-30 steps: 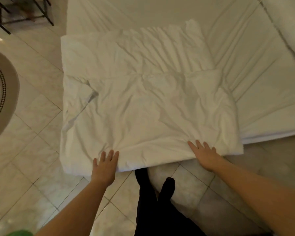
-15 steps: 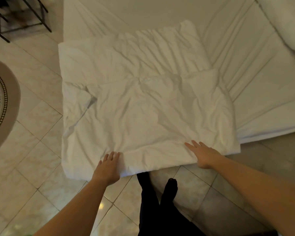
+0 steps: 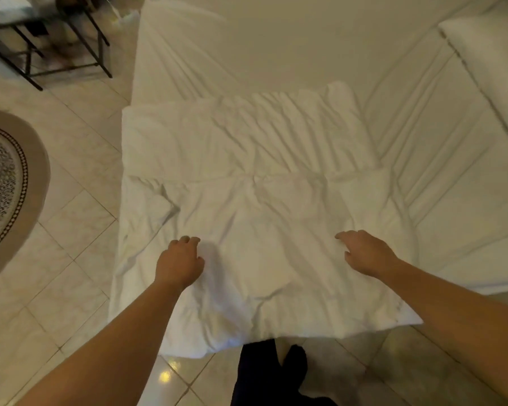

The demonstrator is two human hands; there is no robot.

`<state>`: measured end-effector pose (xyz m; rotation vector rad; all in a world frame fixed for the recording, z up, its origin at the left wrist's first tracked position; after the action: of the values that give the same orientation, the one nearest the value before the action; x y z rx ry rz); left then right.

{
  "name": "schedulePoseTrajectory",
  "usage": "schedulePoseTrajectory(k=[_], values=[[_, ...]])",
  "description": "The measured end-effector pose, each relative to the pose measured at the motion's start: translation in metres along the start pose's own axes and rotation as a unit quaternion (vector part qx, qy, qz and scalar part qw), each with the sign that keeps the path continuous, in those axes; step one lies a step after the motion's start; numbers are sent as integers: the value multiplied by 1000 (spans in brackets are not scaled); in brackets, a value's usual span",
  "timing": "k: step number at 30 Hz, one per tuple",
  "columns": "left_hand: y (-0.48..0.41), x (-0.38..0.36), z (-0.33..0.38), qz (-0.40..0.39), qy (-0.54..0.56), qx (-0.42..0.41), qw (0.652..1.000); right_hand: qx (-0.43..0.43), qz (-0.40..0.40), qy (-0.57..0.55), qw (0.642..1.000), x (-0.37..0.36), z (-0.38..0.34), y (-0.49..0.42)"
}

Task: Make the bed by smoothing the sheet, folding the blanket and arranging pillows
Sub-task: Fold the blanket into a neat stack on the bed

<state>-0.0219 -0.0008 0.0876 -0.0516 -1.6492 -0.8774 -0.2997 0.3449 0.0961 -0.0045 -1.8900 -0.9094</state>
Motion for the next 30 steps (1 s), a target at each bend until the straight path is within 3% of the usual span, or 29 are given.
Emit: schedulePoseTrajectory(k=[9,15,20,22,25,27,30], values=[[-153,43,-27,77,-32,59,995,-28,36,37,998,61,47,-118],[-225,56,-61,84,-73,85,990,-22,40,49,998,86,65,-185],[-262,81,-110,107,-156,200,961,-14,-17,69,997,95,93,-225],[-276,84,-106,99,-137,160,973,-10,-25,70,997,95,100,-236],[-286,72,-79,32,-67,17,997,-7,-36,51,998,93,103,-248],[-290,61,-66,0,-67,-14,998,-1,-52,66,996,88,104,-254],[-291,46,-57,22,-103,-35,994,8,-65,83,994,82,107,-257]])
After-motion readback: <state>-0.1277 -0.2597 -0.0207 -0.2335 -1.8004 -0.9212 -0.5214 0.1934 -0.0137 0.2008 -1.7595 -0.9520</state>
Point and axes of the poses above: each hand's wrist, its own y-axis away from the middle knuckle, its own x-axis out of the back of the hand, z = x × y, the point moved 4 cm from there along -y, towards the middle knuckle, and after that the axes turned 15 degrees about x, right-handed, at the moved point
